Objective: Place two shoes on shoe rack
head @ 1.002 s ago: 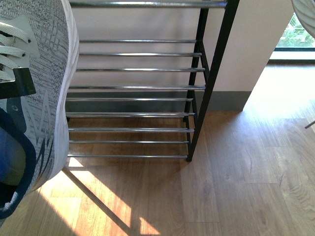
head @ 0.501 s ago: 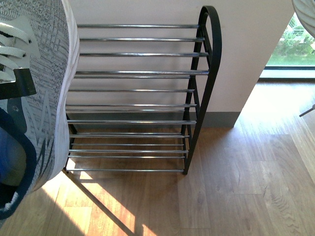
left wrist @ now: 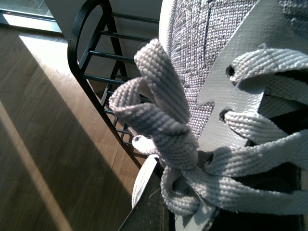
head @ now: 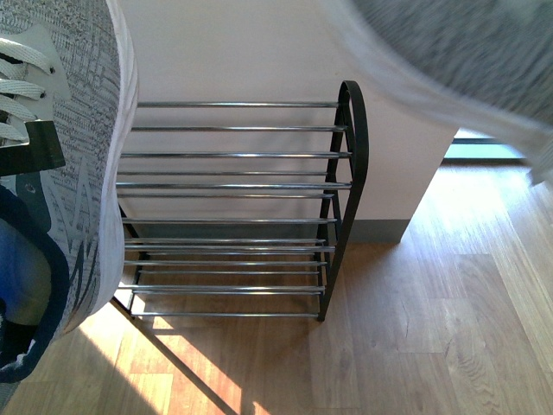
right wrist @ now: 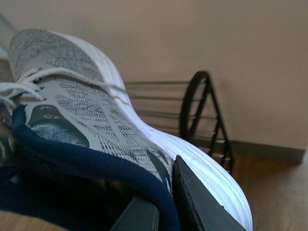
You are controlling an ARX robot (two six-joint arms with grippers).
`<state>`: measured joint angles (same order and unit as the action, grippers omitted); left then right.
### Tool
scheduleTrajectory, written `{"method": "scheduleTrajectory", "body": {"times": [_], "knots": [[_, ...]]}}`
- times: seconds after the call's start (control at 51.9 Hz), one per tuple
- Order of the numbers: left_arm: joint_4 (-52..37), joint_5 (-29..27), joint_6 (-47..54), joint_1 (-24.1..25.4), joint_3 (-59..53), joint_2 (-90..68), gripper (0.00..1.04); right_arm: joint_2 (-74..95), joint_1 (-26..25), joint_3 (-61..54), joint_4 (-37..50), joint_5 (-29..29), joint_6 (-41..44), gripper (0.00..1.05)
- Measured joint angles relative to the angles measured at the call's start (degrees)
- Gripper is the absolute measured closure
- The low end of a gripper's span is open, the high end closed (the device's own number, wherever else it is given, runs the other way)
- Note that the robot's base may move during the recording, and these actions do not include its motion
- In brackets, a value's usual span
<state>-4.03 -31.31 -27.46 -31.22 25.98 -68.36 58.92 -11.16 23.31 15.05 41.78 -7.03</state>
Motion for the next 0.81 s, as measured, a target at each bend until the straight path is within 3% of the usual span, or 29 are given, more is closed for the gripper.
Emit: {"method": "scheduleTrajectory", "body": {"times": [0.116,0.463,0.81], "knots": [[0.0,-0.04,0.0,0.0,0.0,0.0,1.03,4.9,13.75,4.35,-3.67,-10.19,-1.33,1.0],[0.0,-0.26,-0.04,0.09,0.0,0.0,1.03,26.29,37.51,19.82,-1.16,-32.0,-15.58,1.0],[0.0,0.17,0.07,0.09,0.0,0.0,1.03,45.64,41.22,37.05,-4.2,-46.71,-25.97,1.0]]}}
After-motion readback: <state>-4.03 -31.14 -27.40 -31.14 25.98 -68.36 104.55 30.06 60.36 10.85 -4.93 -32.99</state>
